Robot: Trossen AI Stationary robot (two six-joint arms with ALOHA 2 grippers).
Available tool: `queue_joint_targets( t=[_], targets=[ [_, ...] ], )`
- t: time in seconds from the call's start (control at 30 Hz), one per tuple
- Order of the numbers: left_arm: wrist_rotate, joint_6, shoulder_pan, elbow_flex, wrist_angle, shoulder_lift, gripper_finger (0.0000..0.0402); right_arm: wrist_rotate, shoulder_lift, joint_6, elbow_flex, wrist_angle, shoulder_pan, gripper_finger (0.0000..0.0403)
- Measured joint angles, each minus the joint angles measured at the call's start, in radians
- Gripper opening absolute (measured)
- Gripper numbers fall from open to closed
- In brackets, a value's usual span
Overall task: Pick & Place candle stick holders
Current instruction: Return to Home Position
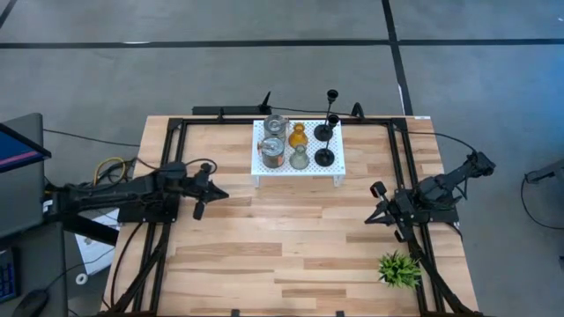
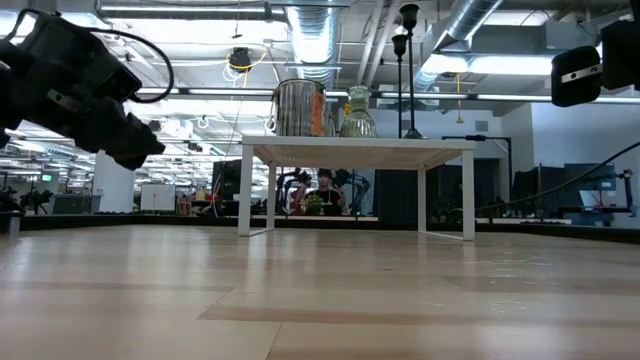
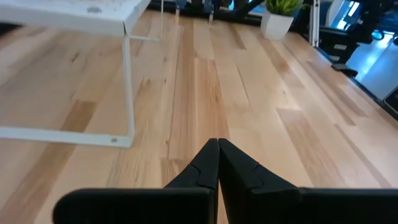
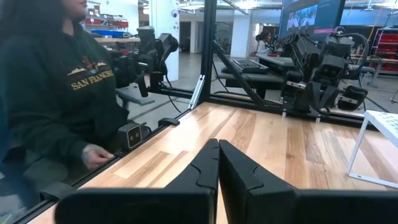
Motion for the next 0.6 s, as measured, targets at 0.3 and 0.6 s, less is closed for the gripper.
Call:
queue_joint_targets(
  t=[0.3,0.6],
  targets=[
    [0.0,0.0,0.0,0.0,0.005,0.073,0.0005,0.0,0.0,0.0,0.0,0.0,0.0,0.0],
    [0.0,0.0,-0.006,-0.001,0.007,-0.054,0.0005,0.0,0.0,0.0,0.0,-0.001,0.0,0.0]
  ],
)
